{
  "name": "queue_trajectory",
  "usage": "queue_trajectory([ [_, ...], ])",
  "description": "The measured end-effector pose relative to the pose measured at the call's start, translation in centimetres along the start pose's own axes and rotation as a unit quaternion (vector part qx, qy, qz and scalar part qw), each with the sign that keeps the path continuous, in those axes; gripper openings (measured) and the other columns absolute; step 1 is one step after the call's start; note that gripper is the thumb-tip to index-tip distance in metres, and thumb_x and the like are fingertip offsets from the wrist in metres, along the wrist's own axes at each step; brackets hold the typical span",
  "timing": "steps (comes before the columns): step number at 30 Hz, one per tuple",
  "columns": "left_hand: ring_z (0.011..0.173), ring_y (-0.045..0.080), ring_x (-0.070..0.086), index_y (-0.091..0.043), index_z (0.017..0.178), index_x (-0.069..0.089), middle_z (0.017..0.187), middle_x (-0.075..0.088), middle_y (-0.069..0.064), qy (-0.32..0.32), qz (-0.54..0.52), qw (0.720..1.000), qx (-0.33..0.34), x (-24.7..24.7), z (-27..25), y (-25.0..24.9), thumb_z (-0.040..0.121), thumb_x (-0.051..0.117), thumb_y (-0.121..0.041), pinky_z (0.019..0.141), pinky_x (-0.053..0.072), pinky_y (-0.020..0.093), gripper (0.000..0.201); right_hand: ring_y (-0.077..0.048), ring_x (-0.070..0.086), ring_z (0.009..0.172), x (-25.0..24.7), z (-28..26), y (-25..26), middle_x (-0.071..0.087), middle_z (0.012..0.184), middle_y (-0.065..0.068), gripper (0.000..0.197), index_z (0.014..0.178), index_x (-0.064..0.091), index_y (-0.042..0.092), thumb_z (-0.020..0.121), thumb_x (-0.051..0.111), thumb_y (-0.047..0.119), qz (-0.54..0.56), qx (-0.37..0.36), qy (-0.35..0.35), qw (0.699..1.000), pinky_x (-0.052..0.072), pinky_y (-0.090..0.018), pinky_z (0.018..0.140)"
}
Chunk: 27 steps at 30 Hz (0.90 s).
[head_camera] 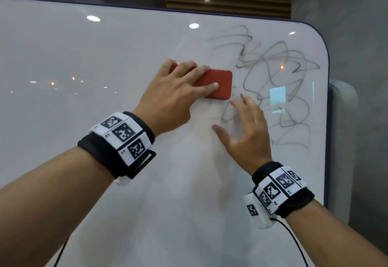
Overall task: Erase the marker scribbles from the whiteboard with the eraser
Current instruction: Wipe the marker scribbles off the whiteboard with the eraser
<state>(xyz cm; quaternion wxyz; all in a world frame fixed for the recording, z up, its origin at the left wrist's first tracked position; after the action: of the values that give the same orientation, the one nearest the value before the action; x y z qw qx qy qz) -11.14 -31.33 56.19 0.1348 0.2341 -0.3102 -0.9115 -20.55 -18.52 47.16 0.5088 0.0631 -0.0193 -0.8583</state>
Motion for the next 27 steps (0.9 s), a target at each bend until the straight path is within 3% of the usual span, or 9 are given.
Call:
queue_trajectory([
  [3, 0.131, 0.025, 0.045, -0.029, 0.141, 0.053, 0.147, 0.049, 0.001, -0.006, -0.049, 0.999, -0.003, -0.3, 0.3, 0.2, 0.08, 0.061, -0.007, 0.108, 0.033, 0.047, 0.066, -0.028, 0.04, 0.139, -1.0, 1.8, 1.5, 0.044, 0.149, -0.014, 0.06, 0.126, 0.053, 0.009, 0.08, 0.081, 0.037, 0.044, -0.029, -0.02, 0.998, 0.037, -0.046, 0.113],
  [5, 0.13, 0.024, 0.047, -0.024, 0.146, 0.045, 0.144, 0.053, 0.0, -0.012, -0.099, 0.995, -0.015, -0.6, 0.4, 0.7, 0.079, 0.068, -0.005, 0.108, 0.034, 0.042, 0.074, -0.029, 0.037, 0.141, -0.7, 3.6, 2.7, 0.044, 0.15, -0.013, 0.055, 0.122, 0.054, 0.008, 0.08, 0.081, 0.031, 0.047, -0.06, 0.009, 0.997, 0.034, -0.046, 0.115],
  [8, 0.133, 0.026, 0.044, -0.02, 0.155, 0.027, 0.145, 0.05, 0.004, -0.01, -0.131, 0.988, -0.085, -0.6, 0.0, 1.8, 0.08, 0.076, -0.015, 0.111, 0.03, 0.039, 0.091, -0.028, 0.043, 0.138, -0.2, 5.7, 3.5, 0.054, 0.141, -0.011, 0.037, 0.113, 0.061, 0.006, 0.083, 0.077, 0.019, 0.045, -0.113, 0.046, 0.991, 0.037, -0.048, 0.114],
  [11, 0.146, 0.028, 0.026, -0.022, 0.159, 0.006, 0.158, 0.03, 0.008, 0.001, -0.08, 0.981, -0.175, -0.4, -0.8, 3.2, 0.08, 0.077, -0.041, 0.118, 0.02, 0.048, 0.107, -0.028, 0.052, 0.125, -0.3, 6.6, 3.6, 0.059, 0.133, -0.01, 0.038, 0.118, 0.064, 0.007, 0.082, 0.075, 0.013, 0.036, -0.147, 0.059, 0.987, 0.043, -0.046, 0.107],
  [15, 0.153, 0.027, -0.001, -0.018, 0.156, -0.014, 0.166, 0.0, 0.012, 0.045, -0.052, 0.955, -0.289, 0.2, -1.7, 4.8, 0.076, 0.068, -0.066, 0.12, 0.005, 0.055, 0.124, -0.031, 0.051, 0.113, -0.6, 8.6, 2.5, 0.058, 0.128, -0.012, 0.05, 0.135, 0.06, 0.016, 0.088, 0.07, 0.028, -0.023, -0.152, 0.059, 0.986, 0.045, -0.043, 0.1],
  [19, 0.153, 0.028, -0.01, -0.018, 0.157, -0.005, 0.165, -0.011, 0.012, 0.086, -0.01, 0.954, -0.288, 0.6, -1.8, 4.9, 0.081, 0.056, -0.073, 0.12, 0.004, 0.058, 0.112, -0.031, 0.051, 0.107, -1.3, 10.6, 1.1, 0.058, 0.122, -0.011, 0.05, 0.133, 0.063, 0.021, 0.085, 0.072, 0.034, -0.029, -0.059, -0.012, 0.998, 0.041, -0.029, 0.093],
  [25, 0.153, 0.027, -0.011, -0.018, 0.158, -0.002, 0.165, -0.012, 0.011, 0.078, -0.003, 0.955, -0.287, 0.6, -2.1, 4.9, 0.082, 0.049, -0.077, 0.12, 0.004, 0.059, 0.109, -0.03, 0.052, 0.103, -0.4, 9.8, 2.7, 0.059, 0.118, -0.013, 0.046, 0.126, 0.068, 0.018, 0.082, 0.074, 0.03, -0.036, -0.128, 0.025, 0.991, 0.044, -0.03, 0.086],
  [27, 0.153, 0.026, -0.011, -0.018, 0.158, -0.003, 0.165, -0.013, 0.011, 0.079, -0.005, 0.955, -0.287, 0.6, -2.1, 4.9, 0.082, 0.048, -0.076, 0.121, 0.003, 0.059, 0.108, -0.032, 0.052, 0.107, -1.2, 11.7, 1.2, 0.059, 0.12, -0.014, 0.048, 0.129, 0.066, 0.018, 0.083, 0.072, 0.032, -0.04, -0.083, -0.004, 0.996, 0.042, -0.03, 0.091],
])
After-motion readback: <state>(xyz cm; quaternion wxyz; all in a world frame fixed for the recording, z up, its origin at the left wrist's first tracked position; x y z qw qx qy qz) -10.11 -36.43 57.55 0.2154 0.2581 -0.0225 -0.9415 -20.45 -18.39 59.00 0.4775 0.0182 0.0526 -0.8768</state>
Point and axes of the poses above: each hand's wrist, its own z-axis towards the middle knuckle, its own x-axis out of the palm, y = z × x, the point moved 7 cm from there along z, towards the middle knuckle
